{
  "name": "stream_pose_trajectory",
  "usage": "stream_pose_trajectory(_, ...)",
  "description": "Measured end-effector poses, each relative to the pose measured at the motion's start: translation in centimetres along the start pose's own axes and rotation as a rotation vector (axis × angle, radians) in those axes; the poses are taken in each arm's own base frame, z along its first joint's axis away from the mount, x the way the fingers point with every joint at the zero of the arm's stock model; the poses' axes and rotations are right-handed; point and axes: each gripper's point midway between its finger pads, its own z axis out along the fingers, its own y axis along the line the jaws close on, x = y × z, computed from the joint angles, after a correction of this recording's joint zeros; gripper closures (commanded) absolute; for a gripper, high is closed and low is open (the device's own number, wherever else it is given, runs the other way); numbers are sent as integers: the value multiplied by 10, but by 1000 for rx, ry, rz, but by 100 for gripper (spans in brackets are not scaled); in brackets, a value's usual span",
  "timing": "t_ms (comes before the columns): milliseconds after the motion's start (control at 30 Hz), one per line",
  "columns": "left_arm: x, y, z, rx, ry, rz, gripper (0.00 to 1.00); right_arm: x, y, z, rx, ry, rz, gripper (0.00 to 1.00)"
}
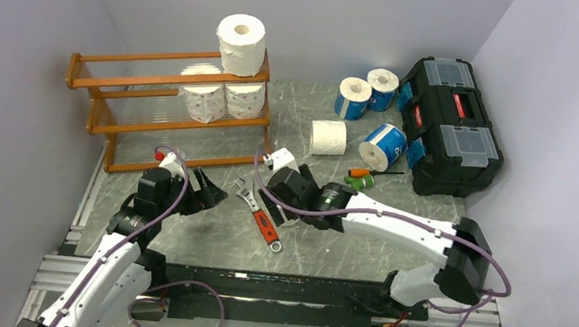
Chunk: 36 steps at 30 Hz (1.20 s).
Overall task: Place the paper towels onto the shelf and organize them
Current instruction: Adjust the paper towel at the center of the board.
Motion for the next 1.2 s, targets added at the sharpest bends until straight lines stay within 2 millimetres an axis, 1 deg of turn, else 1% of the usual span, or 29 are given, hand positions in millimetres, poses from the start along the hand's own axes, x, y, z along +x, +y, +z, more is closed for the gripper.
stream_pose_trajectory(67, 1, 2, 1, -7, 9, -3, 10, -9, -4, -10, -3, -47, 36, 14)
stream_pose_trajectory(133, 3, 3, 3, -15, 18, -7, 10, -20, -13, -21, 2, -108, 96, 13)
stream_pose_trajectory(200, 4, 5, 4, -26, 32, -13, 9, -29, -34, -33, 31, -178, 194, 12)
stream_pose_trajectory(233, 4, 5, 4, -31, 39, -15, 9, -32, -44, -36, 49, -204, 240, 11)
stream_pose_trajectory(300, 2, 3, 5, -39, 49, -18, 9, -34, -72, -39, 99, -253, 369, 10)
stream_pose_trajectory(367, -1, -1, 5, -41, 54, -16, 9, -28, -98, -35, 148, -277, 486, 9)
stream_pose_trajectory(433, -8, -9, 3, -35, 48, -2, 11, -12, -124, -25, 195, -281, 601, 8)
stream_pose_trajectory(500, -15, -19, 2, -30, 38, 22, 11, 8, -143, -15, 220, -272, 709, 7)
stream_pose_trajectory(600, -22, -40, 1, -28, 30, 89, 11, 34, -162, -6, 229, -272, 850, 2)
stream_pose_trajectory(667, -22, -56, 2, -17, 38, 130, 10, 44, -169, -5, 221, -292, 914, 0)
stream_pose_trajectory(733, -20, -67, 5, -20, 53, 161, 12, 45, -172, -8, 201, -320, 947, 0)
stream_pose_trajectory(767, -18, -71, 7, -28, 61, 174, 12, 42, -172, -11, 187, -335, 959, 0)
stream_pose_trajectory(833, -14, -69, 13, -61, 72, 177, 12, 36, -174, -13, 176, -366, 976, 0)
stream_pose_trajectory(900, -9, -62, 19, -115, 80, 173, 12, 34, -177, -14, 178, -377, 993, 0)
stream_pose_trajectory(1000, -5, -52, 23, -189, 80, 139, 8, 35, -182, -14, 192, -382, 1019, 0)
stream_pose_trajectory(1033, -5, -50, 23, -209, 72, 114, 4, 35, -184, -15, 197, -387, 1030, 0)
stream_pose_trajectory(1067, -5, -48, 24, -233, 59, 78, 1, 36, -186, -15, 204, -392, 1040, 0)
stream_pose_trajectory(1200, -13, -45, 25, -279, -6, -37, 1, 49, -191, -11, 228, -383, 1069, 0)
